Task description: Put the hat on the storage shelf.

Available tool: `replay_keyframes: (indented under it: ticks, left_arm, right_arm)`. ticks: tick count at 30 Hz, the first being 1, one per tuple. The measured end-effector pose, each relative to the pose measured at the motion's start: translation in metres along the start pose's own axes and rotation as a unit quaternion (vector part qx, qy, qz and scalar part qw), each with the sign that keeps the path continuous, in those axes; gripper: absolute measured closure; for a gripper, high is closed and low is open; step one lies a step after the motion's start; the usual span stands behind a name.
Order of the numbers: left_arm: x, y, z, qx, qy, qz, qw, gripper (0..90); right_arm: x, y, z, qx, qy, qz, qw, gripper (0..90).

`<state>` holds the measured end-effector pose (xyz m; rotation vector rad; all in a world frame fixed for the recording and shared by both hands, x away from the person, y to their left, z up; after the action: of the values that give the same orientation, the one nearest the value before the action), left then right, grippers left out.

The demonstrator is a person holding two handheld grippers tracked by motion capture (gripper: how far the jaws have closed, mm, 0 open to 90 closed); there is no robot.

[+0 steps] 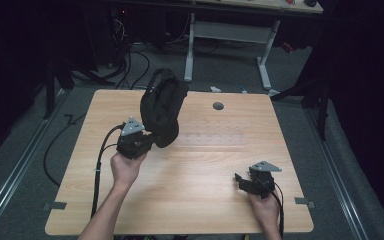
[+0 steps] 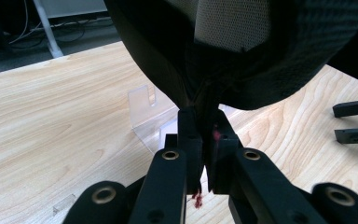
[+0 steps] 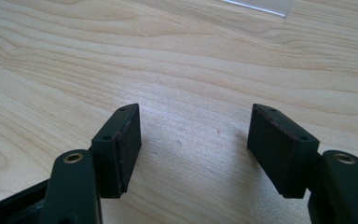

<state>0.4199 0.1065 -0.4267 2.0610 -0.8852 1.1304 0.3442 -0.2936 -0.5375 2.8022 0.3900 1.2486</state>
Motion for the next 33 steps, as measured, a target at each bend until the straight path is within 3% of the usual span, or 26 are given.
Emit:
replay_keyframes:
  ticks: [11,33]
  left_arm:
    - [-0.004,-0.001,0.012,0.01,-0.008,0.004,0.9999,86.3]
    - [-0.018,-0.009,0.025,-0.003,-0.018,-0.02,0.9996,85.4]
  right_arm:
    - [0.0,0.0,0.0,0.0,0.0,0.001,1.0,35.1]
    - [0.0,0.0,0.0,0.0,0.001,0.0,1.0,35.1]
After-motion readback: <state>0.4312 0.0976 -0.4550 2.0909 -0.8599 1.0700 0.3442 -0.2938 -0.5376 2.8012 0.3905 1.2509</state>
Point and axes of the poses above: each handheld gripper's, and its own axes: z roughly forward along the jaws, x roughly out of its top, y roughly to its right, the point moved 1 cm from there along z, roughly forward along the jaws, and after that the axes turned 11 degrees about -x, right-handed, at the moved point
